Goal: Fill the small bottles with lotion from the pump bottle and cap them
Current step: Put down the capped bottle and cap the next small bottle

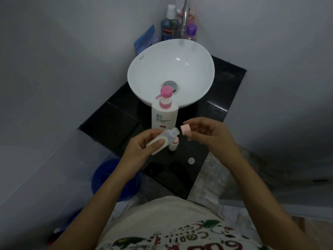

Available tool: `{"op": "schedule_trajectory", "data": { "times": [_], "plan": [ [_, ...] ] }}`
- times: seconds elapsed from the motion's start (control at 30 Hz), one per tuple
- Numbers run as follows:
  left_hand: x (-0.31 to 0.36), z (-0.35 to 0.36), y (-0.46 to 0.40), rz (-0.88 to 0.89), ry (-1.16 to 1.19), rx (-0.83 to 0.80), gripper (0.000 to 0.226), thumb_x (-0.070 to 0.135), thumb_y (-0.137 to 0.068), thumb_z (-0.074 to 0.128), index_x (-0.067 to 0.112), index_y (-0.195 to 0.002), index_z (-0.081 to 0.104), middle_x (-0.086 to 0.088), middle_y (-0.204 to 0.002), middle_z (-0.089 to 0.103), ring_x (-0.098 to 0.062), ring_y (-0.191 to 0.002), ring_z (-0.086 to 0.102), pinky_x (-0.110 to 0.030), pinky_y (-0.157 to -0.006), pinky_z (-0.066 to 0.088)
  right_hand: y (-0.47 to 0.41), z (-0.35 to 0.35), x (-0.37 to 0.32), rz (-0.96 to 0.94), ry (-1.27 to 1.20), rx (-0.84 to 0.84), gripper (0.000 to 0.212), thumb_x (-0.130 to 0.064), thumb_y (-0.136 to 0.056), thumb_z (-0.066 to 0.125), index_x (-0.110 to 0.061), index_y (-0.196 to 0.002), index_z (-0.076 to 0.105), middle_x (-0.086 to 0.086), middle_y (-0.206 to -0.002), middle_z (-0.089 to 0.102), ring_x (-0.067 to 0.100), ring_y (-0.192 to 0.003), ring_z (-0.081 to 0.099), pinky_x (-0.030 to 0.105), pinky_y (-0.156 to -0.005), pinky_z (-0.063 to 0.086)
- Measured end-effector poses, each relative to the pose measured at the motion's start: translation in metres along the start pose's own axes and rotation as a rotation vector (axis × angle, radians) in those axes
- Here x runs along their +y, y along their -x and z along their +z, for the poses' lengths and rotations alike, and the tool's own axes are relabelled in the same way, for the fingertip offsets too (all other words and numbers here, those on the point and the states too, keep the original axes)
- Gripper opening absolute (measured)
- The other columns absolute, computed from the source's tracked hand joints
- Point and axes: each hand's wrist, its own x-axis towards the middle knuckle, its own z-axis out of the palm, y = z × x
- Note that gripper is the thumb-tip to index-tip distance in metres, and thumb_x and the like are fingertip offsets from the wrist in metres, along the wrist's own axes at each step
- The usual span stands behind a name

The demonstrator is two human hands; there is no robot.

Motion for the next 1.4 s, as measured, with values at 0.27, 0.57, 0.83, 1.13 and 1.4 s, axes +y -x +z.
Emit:
{"op": "schedule_trajectory", "data": {
  "times": [0.27, 0.57, 0.83, 1.13, 1.4],
  "plan": [
    [0.004, 0.008, 0.005, 0.017, -0.095, -0.064, 0.033, 0.033, -0.077, 0.062, 0.024, -0.108, 0.067, 0.006, -0.106, 0.069, -0.002, -0.096, 0.063, -0.013, -0.078, 0.051, 0.01, -0.001, 0.006, -0.024, 0.193, -0.068, 0.033, -0.004, -0.079, 0.071, -0.018, -0.108, 0.067, 0.002, -0.102, 0.071, 0.012, -0.093, 0.068, 0.026, -0.087, 0.055],
    [0.008, 0.006, 0.008, 0.036, -0.112, -0.083, 0.031, 0.033, -0.076, 0.062, 0.025, -0.106, 0.067, 0.01, -0.104, 0.068, 0.002, -0.097, 0.061, -0.014, -0.08, 0.05, 0.007, 0.006, 0.011, 0.094, 0.293, -0.043, 0.034, -0.052, -0.081, 0.059, -0.02, -0.079, 0.07, 0.001, -0.066, 0.069, 0.006, -0.048, 0.058, 0.014, -0.049, 0.046],
    [0.005, 0.001, 0.01, 0.044, -0.099, -0.038, 0.028, 0.028, -0.077, 0.066, 0.026, -0.104, 0.067, 0.019, -0.099, 0.069, 0.004, -0.094, 0.062, -0.009, -0.073, 0.049, 0.01, 0.0, 0.009, 0.012, 0.19, -0.167, 0.024, -0.014, -0.082, 0.071, -0.019, -0.104, 0.064, 0.0, -0.082, 0.071, 0.017, -0.066, 0.068, 0.022, -0.065, 0.056],
    [0.007, 0.001, 0.009, 0.051, -0.063, -0.048, 0.024, 0.032, -0.074, 0.068, 0.028, -0.097, 0.069, 0.016, -0.096, 0.07, 0.0, -0.091, 0.064, -0.012, -0.073, 0.051, 0.011, 0.013, 0.008, 0.112, 0.285, -0.041, 0.037, -0.056, -0.084, 0.05, -0.022, -0.079, 0.066, -0.002, -0.066, 0.068, 0.01, -0.051, 0.06, 0.018, -0.053, 0.05],
    [0.006, 0.0, 0.007, 0.045, -0.06, -0.038, 0.028, 0.036, -0.071, 0.068, 0.028, -0.098, 0.069, 0.014, -0.098, 0.07, -0.002, -0.095, 0.063, -0.013, -0.074, 0.05, 0.01, 0.007, 0.012, 0.038, 0.149, -0.134, 0.01, -0.02, -0.084, 0.068, -0.021, -0.094, 0.067, 0.0, -0.076, 0.071, 0.018, -0.061, 0.066, 0.019, -0.059, 0.054]
  ]
}}
